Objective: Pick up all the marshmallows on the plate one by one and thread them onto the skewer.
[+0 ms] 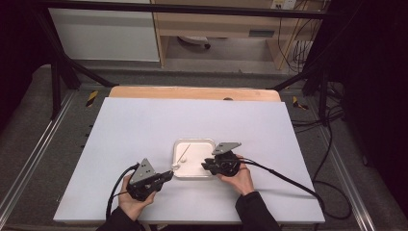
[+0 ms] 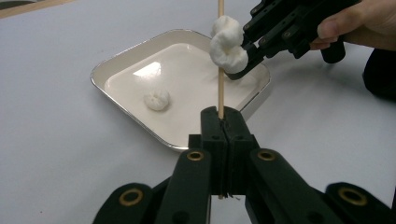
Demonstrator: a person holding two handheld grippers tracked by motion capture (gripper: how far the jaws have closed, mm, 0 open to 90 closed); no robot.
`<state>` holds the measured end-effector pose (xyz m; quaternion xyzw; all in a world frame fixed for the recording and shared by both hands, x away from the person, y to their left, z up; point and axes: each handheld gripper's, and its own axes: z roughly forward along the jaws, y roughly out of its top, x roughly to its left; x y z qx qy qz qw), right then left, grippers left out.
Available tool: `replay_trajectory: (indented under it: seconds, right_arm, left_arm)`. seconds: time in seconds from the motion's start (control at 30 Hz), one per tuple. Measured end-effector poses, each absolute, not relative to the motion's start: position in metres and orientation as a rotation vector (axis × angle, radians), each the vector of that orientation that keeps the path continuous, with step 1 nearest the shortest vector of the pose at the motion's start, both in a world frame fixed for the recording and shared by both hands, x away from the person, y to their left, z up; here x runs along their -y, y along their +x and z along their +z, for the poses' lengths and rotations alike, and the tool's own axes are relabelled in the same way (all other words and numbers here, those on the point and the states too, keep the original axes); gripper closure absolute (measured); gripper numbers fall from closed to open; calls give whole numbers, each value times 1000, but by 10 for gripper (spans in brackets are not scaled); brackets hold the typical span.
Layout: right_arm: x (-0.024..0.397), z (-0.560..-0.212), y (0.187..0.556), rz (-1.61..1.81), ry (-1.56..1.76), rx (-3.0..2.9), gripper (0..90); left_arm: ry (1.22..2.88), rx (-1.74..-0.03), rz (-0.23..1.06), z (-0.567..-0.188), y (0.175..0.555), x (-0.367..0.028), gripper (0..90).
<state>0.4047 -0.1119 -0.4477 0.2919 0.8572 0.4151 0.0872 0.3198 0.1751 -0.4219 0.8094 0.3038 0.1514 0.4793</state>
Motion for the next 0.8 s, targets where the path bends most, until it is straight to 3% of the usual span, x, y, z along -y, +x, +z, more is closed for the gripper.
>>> replay_trajectory:
  seconds: [0.8]
  right_arm:
    - [135, -375, 391, 1753, 849, -2365, 760]
  left_arm:
    - [1984, -687, 346, -421, 315, -168, 888]
